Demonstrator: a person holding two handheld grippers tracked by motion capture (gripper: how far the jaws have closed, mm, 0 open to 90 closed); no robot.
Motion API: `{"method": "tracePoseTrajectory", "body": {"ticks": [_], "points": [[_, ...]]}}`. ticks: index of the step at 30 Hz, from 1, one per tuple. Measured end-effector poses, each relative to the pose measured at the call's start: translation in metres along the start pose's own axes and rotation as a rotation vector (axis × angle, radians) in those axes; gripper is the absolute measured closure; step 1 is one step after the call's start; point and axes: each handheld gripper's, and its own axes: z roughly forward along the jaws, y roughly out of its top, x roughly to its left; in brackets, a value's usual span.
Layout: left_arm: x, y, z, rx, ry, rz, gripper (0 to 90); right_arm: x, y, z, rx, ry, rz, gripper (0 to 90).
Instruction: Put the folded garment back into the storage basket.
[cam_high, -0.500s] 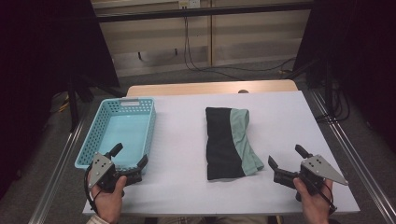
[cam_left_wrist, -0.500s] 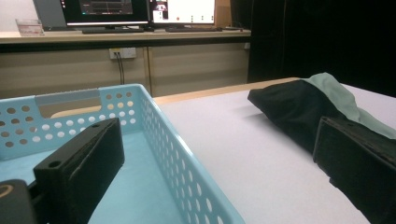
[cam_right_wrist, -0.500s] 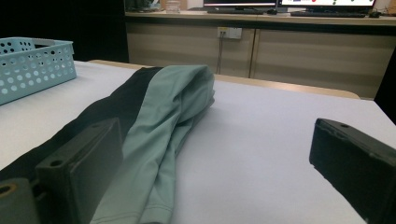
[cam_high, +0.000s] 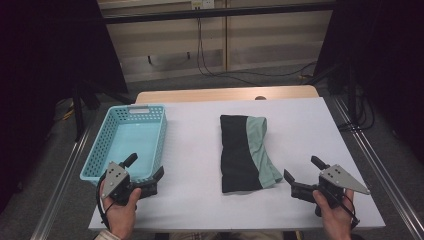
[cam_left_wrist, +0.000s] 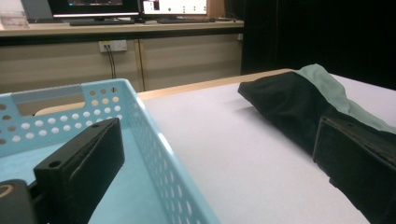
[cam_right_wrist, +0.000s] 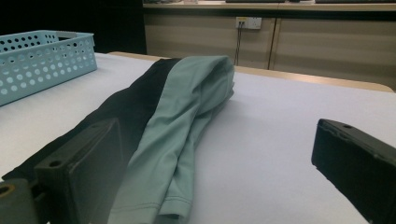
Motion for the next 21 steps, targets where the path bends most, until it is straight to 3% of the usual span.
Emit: {"method": "tracePoseTrajectory", "body": {"ticks": [5,9,10,11,12,15,16,17,19,21], "points": [[-0.008,0.001,0.004,0.003,-0.023,-0.012,2.3,0.001,-0.001,0.003,0.015,0.017,0.000,1.4],[-0.016,0.005,0.010,0.014,-0.066,-0.018,2.8,0.002,0.000,0.004,0.015,0.033,0.011,1.6],[-0.020,0.005,0.014,0.025,-0.103,-0.063,3.0,0.003,0.000,0.005,0.020,0.042,0.015,1.5],[-0.020,0.005,0.014,0.025,-0.103,-0.063,3.5,0.003,0.000,0.006,0.025,0.047,0.014,1.5],[-0.022,0.008,0.017,0.050,-0.142,-0.055,4.3,0.004,0.000,0.006,0.029,0.049,0.009,1.5],[-0.026,0.010,0.019,0.038,-0.143,-0.030,4.7,0.006,0.000,0.008,0.044,0.072,0.018,1.4],[-0.026,0.012,0.022,0.049,-0.161,-0.011,5.0,0.006,0.000,0.008,0.046,0.076,0.002,1.4],[-0.026,0.012,0.022,0.049,-0.161,-0.011,5.0,0.006,0.000,0.008,0.046,0.076,0.002,1.4],[-0.027,0.013,0.028,0.039,-0.200,-0.043,5.0,0.008,0.001,0.009,0.050,0.080,-0.011,1.4],[-0.027,0.012,0.034,0.055,-0.188,-0.026,4.4,0.008,0.001,0.010,0.055,0.088,0.003,1.4]]}}
